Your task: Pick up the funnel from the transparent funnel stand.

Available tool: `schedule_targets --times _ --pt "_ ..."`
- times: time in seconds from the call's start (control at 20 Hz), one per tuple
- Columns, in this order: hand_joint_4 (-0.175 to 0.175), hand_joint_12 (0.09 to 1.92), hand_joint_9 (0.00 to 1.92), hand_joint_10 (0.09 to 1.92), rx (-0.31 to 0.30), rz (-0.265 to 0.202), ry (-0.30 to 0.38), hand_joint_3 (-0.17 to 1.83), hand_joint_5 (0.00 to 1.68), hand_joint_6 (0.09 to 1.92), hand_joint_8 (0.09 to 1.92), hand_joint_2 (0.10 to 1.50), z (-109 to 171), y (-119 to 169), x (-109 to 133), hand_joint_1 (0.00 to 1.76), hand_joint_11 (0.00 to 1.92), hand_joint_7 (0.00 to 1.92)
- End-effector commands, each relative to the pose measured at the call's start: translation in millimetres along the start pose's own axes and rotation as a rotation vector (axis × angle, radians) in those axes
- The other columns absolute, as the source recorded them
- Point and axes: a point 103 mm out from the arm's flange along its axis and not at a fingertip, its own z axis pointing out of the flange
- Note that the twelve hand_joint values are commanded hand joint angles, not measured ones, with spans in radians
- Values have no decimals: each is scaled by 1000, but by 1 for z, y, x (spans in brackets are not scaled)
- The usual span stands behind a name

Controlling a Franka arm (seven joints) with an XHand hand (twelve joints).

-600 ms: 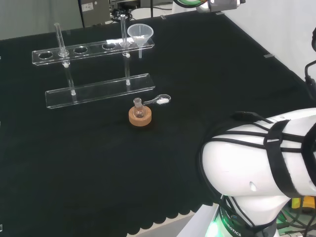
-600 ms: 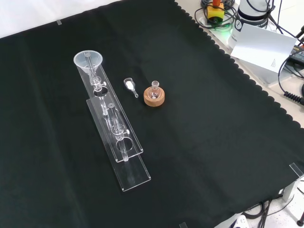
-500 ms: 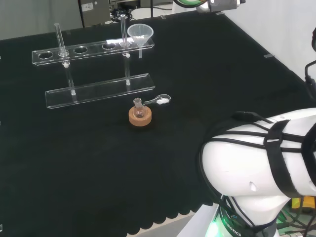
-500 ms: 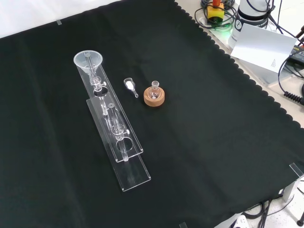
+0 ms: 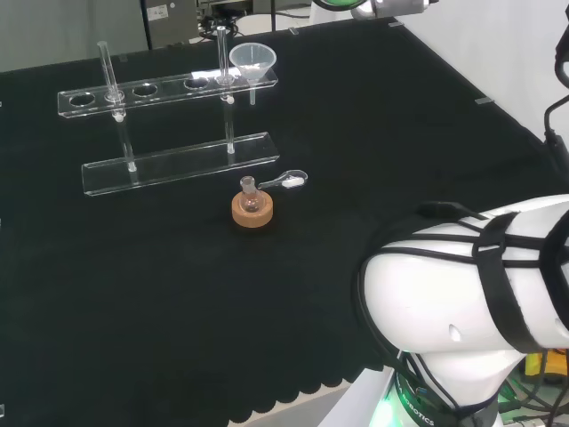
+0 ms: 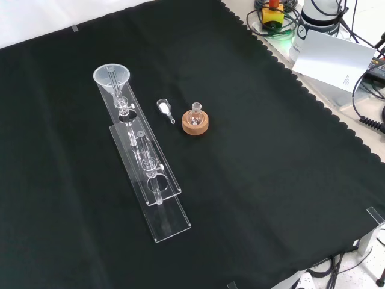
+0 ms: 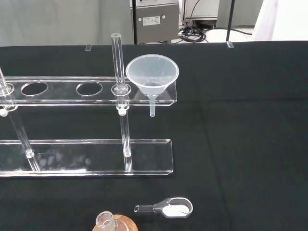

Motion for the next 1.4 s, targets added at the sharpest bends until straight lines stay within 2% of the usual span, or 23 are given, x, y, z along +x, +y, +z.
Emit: schedule_targets --times 0.05,0.35,0.55,0.8,1.2,1.4 --pt "13 1330 71 552 5 33 6 368 93 87 147 1228 6 7 -8 0 0 0" --pt "11 1329 70 554 14 59 -5 362 97 87 148 1228 14 30 -17 0 0 0" --pt "10 1329 70 556 38 62 -4 357 102 87 149 1225 25 59 -22 0 0 0" --pt "8 1326 69 557 48 27 21 351 106 87 149 1221 40 104 -28 0 0 0" --pt "7 1330 75 581 87 -5 -33 299 114 87 182 1136 73 168 -24 68 0 29" --pt "9 1334 77 589 103 -20 -28 290 121 87 191 1119 90 190 -16 79 0 30"
